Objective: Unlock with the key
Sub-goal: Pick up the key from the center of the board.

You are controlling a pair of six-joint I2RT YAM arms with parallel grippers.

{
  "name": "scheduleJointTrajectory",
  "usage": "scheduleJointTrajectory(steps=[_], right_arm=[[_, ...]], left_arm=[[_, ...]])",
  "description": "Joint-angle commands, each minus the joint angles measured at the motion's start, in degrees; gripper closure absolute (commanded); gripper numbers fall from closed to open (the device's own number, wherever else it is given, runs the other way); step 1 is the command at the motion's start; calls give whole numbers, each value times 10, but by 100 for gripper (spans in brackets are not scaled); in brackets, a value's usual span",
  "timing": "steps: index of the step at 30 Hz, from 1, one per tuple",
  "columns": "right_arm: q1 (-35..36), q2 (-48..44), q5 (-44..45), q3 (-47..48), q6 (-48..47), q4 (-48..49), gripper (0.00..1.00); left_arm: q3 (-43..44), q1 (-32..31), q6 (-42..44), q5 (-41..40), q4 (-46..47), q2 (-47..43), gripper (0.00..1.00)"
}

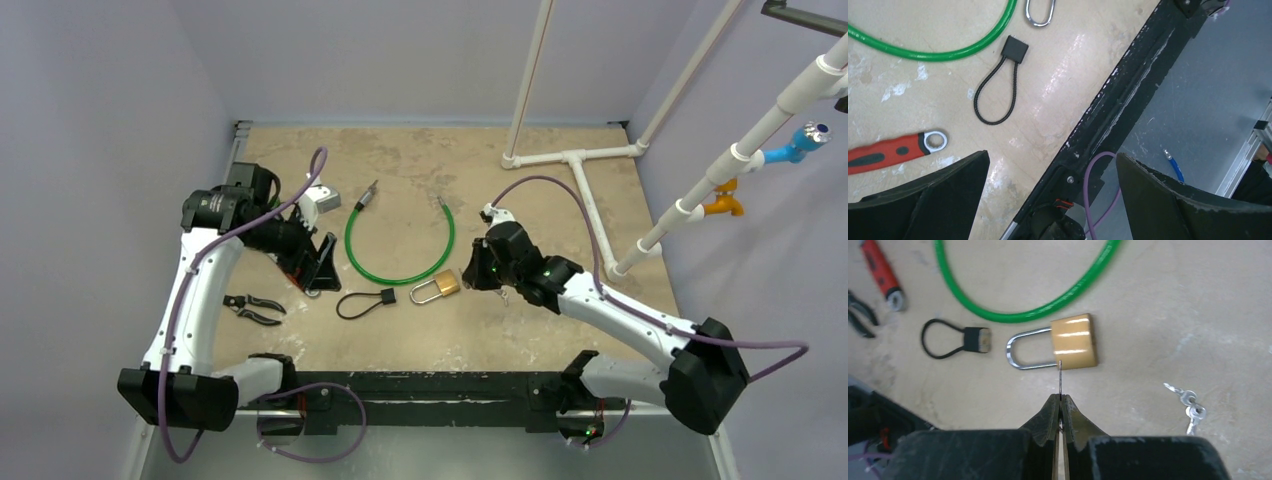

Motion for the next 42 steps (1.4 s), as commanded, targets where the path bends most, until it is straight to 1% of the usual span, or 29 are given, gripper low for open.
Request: scheduleJointTrajectory(steps=[1,3,6,8,9,10,11,13,16,17,19,21,24,26,30,32,35,37,39,42], right_arm=[[14,-57,-128,43,-53,38,100],[29,-78,-160,60,-72,45,100],[56,-100,-213,88,-90,64,100],[69,-100,-241,108,-92,72,100],[75,-98,-248,119,-92,73,100],[83,-94,-252,130,-92,71,100],[91,-92,-255,142,-92,70,100],[105,-90,-259,161,-92,70,100],[120,-84,-265,187,-91,60,100],[123,-81,-263,193,-88,58,100],[124,-81,-264,201,-81,61,100],[124,-81,-270,207,-77,64,100],[124,-79,-280,213,-72,73,100],[124,-73,-288,215,-67,81,100],[124,-56,-313,220,-54,100,100],[124,-49,-320,223,-48,108,100],[124,-44,-325,223,-40,117,100],[125,-44,-327,219,-36,127,100],[124,-43,-327,218,-34,132,100],[124,-42,-329,216,-29,141,100]], left_arm=[[-1,-4,43,105,27,-35,0],[-9,-11,57,143,39,-48,0],[-8,-34,107,196,11,-57,0],[2,-84,140,185,-17,-57,0],[10,-110,167,170,-39,-58,0],[16,-146,195,153,-40,-67,0],[15,-166,199,132,-23,-78,0],[6,-195,192,86,51,-116,0],[-9,-222,181,27,174,-166,0],[-14,-229,165,6,217,-177,0],[-33,-240,157,-22,282,-204,0],[-67,-271,204,-47,317,-242,0],[-122,-332,268,-117,381,-290,0],[-146,-357,313,-147,416,-306,0],[-175,-393,385,-176,467,-315,0],[-188,-411,420,-188,488,-318,5],[-242,-451,487,-216,560,-340,14],[-266,-463,531,-220,577,-356,17],[-278,-468,544,-217,577,-366,18],[-292,-476,553,-215,588,-381,23]])
